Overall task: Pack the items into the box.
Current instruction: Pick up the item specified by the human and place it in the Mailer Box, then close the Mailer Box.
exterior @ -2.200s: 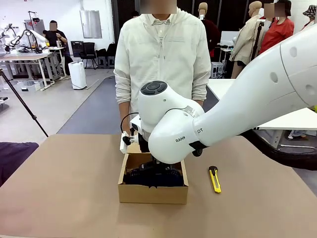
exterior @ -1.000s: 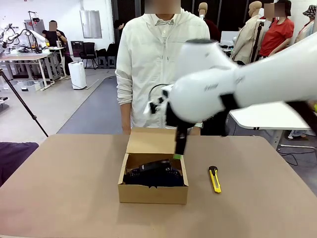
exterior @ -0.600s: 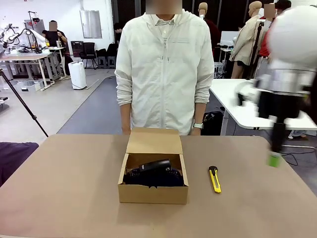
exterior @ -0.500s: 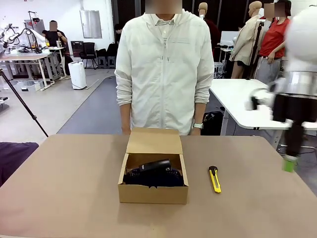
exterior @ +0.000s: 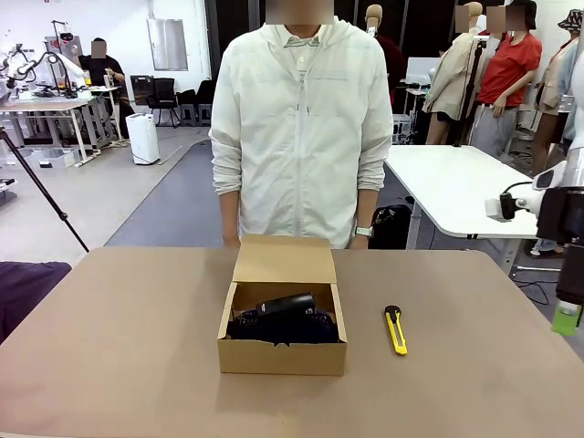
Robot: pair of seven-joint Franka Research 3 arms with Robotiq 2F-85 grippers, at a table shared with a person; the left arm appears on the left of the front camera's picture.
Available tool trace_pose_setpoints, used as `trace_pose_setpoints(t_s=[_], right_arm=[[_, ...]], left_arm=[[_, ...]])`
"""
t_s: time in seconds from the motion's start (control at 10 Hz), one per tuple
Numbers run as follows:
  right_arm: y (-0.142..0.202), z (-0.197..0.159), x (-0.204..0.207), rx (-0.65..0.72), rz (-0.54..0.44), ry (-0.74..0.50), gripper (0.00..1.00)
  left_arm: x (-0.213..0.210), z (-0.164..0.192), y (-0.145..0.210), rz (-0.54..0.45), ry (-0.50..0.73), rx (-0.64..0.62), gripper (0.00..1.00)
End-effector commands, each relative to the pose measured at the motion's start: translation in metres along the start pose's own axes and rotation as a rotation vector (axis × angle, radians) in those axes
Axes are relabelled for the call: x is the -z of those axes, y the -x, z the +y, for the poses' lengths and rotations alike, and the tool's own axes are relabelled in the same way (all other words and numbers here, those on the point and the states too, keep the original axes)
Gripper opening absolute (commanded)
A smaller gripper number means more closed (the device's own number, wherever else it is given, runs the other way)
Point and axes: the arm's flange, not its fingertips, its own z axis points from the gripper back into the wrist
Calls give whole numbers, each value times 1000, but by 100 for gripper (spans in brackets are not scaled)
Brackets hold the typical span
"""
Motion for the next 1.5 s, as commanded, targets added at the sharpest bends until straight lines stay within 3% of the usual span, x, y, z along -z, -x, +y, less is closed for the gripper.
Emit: trace_pose_setpoints(t_s=[0.0,0.1,0.2,0.4,0.5,0.6,0.7,0.8,0.9,1.4], right_arm=[[-5,-17,-5,94,-144,-287,100],[-19,-21,-10,254,-498,-588,100],[-22,-19,-5,392,-748,-779,100],[-15,-19,27,576,-1124,-764,100],[-10,-20,41,642,-1267,-755,100],[-7,-23,51,707,-1351,-750,100],[-10,-28,57,695,-1308,-771,100],[-23,-39,55,702,-1137,-727,100],[-1,-53,40,530,-796,-767,100],[-1,-53,40,530,-796,-767,100]], left_arm=[[1,0,2,-7,5,11,100],[1,0,2,-7,5,11,100],[1,0,2,-7,5,11,100],[1,0,2,-7,5,11,100],[1,0,2,-7,5,11,100],[1,0,2,-7,5,11,100],[1,0,2,-7,5,11,100],[1,0,2,-7,5,11,100],[1,0,2,-7,5,11,100],[1,0,2,-7,5,11,100]])
